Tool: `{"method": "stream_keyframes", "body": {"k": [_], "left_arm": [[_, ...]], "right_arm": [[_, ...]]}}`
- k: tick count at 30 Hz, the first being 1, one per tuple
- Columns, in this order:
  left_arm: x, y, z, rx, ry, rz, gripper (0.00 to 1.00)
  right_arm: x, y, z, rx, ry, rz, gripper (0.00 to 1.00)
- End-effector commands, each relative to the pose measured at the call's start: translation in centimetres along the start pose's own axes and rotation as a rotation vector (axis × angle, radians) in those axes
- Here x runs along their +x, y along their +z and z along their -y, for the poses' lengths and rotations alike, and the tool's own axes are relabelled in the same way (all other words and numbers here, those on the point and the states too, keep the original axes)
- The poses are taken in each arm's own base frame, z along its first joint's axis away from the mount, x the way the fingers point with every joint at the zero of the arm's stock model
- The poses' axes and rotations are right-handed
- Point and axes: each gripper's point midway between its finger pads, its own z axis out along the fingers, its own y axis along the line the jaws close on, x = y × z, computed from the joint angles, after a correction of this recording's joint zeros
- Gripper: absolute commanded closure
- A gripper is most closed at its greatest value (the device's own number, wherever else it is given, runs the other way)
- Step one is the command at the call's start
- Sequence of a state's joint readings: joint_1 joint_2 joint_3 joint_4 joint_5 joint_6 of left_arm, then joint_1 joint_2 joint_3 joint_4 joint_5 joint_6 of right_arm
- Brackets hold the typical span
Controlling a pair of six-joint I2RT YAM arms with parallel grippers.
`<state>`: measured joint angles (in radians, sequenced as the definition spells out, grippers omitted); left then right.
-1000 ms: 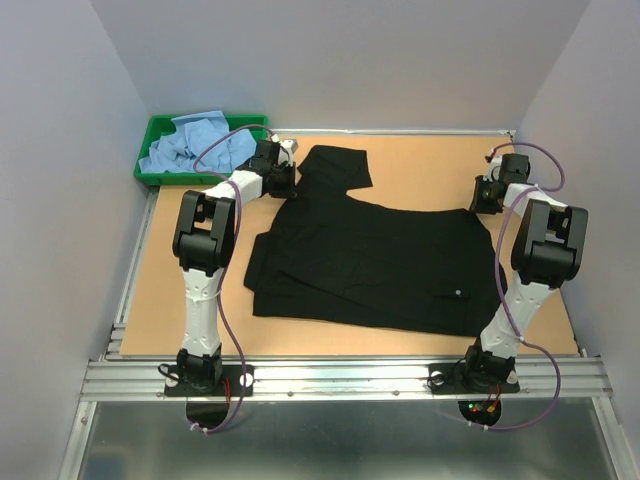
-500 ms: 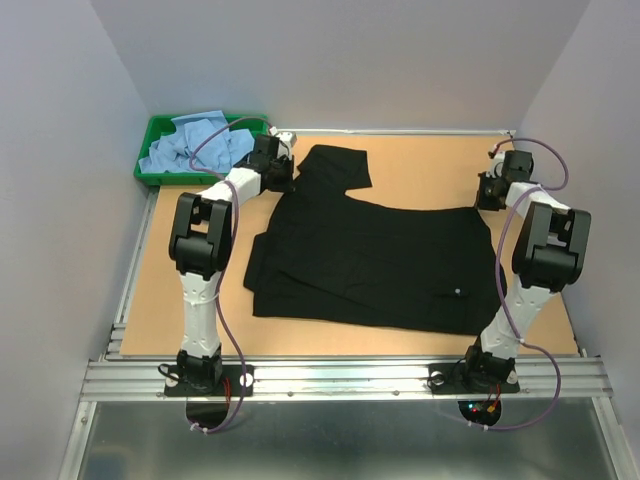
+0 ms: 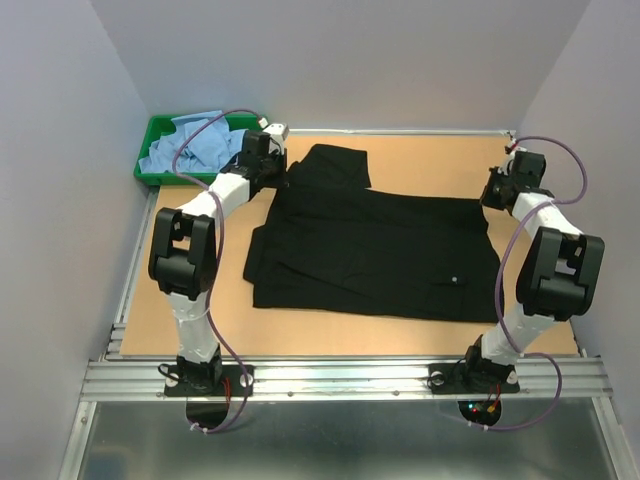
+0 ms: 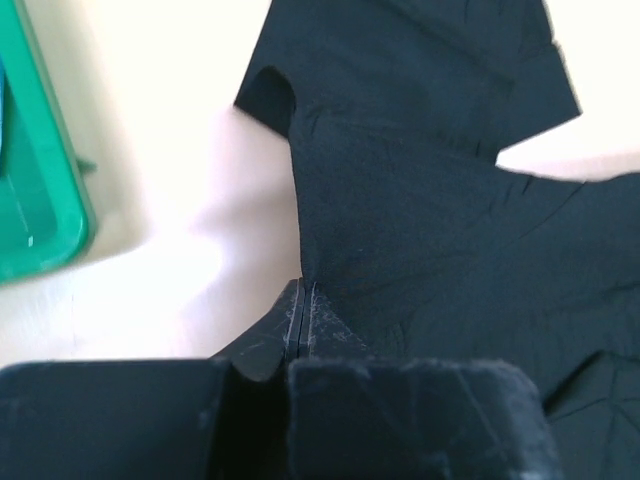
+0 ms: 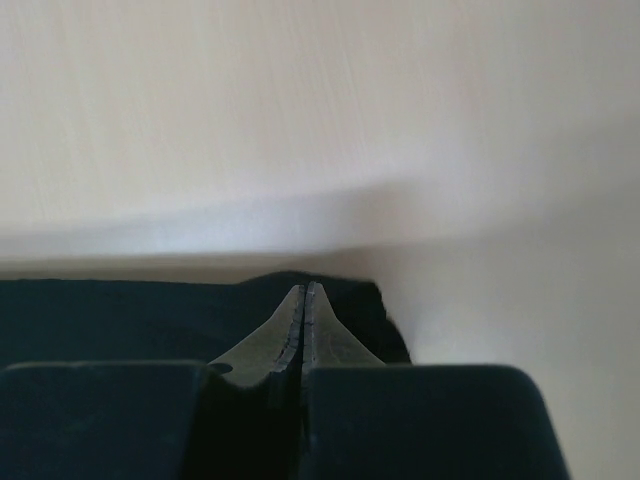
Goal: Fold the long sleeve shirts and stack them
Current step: Fold the shirt
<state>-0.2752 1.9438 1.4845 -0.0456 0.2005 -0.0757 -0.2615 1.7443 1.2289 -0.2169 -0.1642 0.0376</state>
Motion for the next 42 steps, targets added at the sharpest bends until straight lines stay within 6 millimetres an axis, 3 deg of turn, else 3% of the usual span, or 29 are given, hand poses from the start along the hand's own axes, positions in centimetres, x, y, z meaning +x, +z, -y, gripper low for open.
{"method": "stream_keyframes", "body": {"k": [1,7,15,16,24,29,33,34,37,42], "left_arm": [[-1.1,-2.7,-0.2,-0.044,0.011,0.055,1.00],[2.8,-4.2,-0.7,-0.080,-0.024,0.005,1.00],[5.4,-6.7,0.4,-0.115,-0.033,-0.004,1.00],[6.6,-6.8,0.3,-0.123,-0.048,-0.023,1.00],[9.5,-8.5,-0.9,-0.203,-0.112,-0.026,0.99],[11.7,-8.7,-1.2,-0.221,-0.155,-0.056,0.87],[12.7,-9.2,-1.3,-0.228,-0.176,-0.066,0.73],[13.0,-9.4,-1.2,-0.227,-0.187,-0.069,0.66],[12.0,-11.0,-0.6,-0.206,-0.203,-0.026,0.49],[9.9,-13.0,0.2,-0.172,-0.215,0.057,0.34]], "right_arm": [[-0.7,-2.2,0.1,0.033,0.102,0.080,0.99],[2.0,-4.1,0.9,0.107,0.176,0.076,0.99],[4.6,-6.0,1.8,0.186,0.304,0.088,0.99],[4.7,-6.2,1.8,0.192,0.311,0.093,0.99],[7.7,-7.5,3.1,0.285,0.409,0.099,0.99],[11.3,-7.2,3.7,0.339,0.493,0.047,0.94],[12.5,-7.4,4.2,0.385,0.546,0.049,0.80],[12.4,-7.6,4.4,0.393,0.552,0.060,0.72],[11.3,-8.4,4.4,0.390,0.548,0.103,0.63],[8.3,-9.1,2.7,0.282,0.484,0.141,0.42]]}}
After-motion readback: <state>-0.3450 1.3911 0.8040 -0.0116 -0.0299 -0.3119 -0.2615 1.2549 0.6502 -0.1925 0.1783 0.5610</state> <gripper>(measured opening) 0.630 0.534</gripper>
